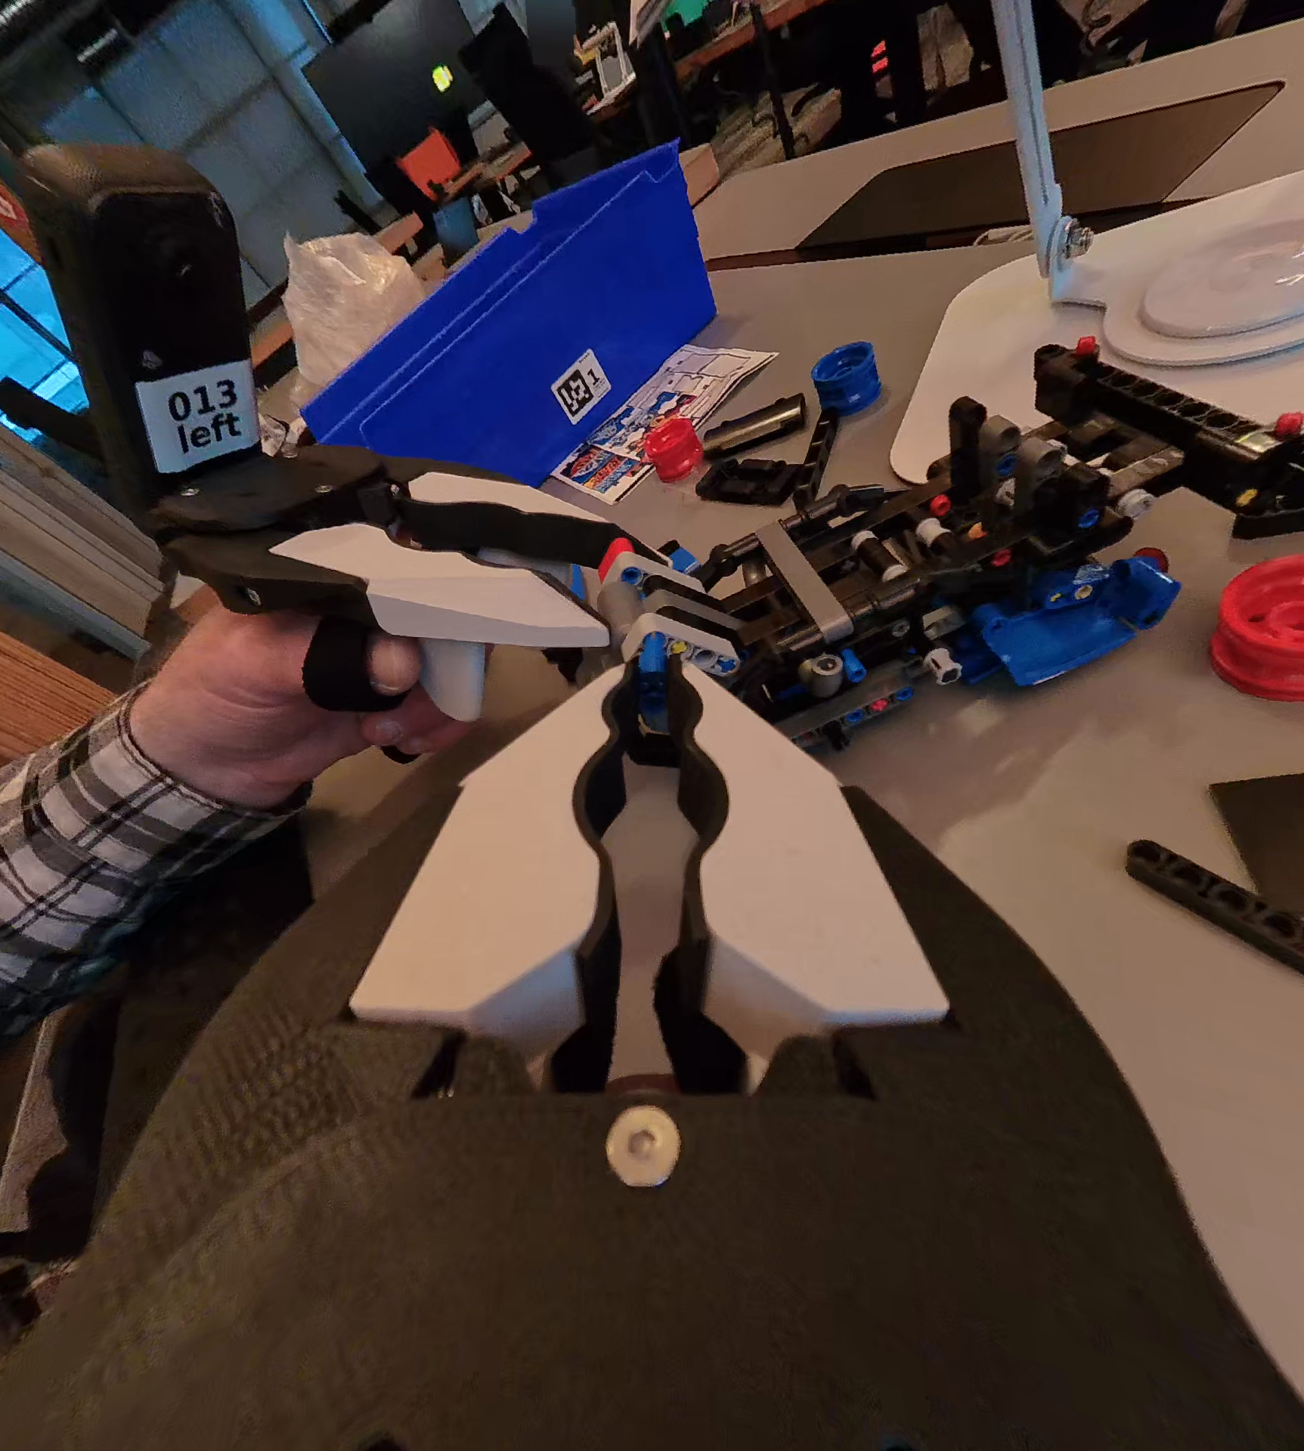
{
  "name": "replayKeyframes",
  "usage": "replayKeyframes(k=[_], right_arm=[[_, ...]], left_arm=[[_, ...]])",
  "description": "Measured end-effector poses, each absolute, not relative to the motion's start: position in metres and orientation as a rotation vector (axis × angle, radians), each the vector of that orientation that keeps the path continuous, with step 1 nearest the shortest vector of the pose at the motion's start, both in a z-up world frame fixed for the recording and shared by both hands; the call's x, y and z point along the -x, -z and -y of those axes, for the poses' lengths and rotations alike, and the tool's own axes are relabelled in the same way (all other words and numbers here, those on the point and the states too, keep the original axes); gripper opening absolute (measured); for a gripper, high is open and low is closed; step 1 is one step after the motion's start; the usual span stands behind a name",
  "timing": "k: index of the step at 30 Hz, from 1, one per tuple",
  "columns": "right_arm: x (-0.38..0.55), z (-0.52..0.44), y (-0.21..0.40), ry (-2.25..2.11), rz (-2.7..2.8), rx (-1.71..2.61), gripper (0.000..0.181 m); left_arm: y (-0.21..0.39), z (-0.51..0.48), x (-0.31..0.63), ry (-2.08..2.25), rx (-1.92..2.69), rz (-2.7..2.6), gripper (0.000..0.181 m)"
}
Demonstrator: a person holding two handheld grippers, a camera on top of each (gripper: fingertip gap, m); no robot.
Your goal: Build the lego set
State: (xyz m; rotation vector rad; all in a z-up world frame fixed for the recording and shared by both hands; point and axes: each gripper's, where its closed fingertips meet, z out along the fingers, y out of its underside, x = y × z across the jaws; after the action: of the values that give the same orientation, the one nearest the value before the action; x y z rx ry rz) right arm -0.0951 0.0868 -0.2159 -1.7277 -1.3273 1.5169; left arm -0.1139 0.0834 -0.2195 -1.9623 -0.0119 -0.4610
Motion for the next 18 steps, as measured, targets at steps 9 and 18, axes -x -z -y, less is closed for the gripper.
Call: replayKeyframes(k=[9,18], right_arm=[[0.095,-0.0853,0.2171,-1.755,1.332,1.815,0.004],[0.0943,-0.0835,0.2178,-1.831,1.492,1.827,0.004]], left_arm=[[0.2196,-0.0837,0.113,0.446,1.967,-0.014,0.036],[0.2192,-0.084,0.1086,0.414,1.975,-0.077,0.035]])
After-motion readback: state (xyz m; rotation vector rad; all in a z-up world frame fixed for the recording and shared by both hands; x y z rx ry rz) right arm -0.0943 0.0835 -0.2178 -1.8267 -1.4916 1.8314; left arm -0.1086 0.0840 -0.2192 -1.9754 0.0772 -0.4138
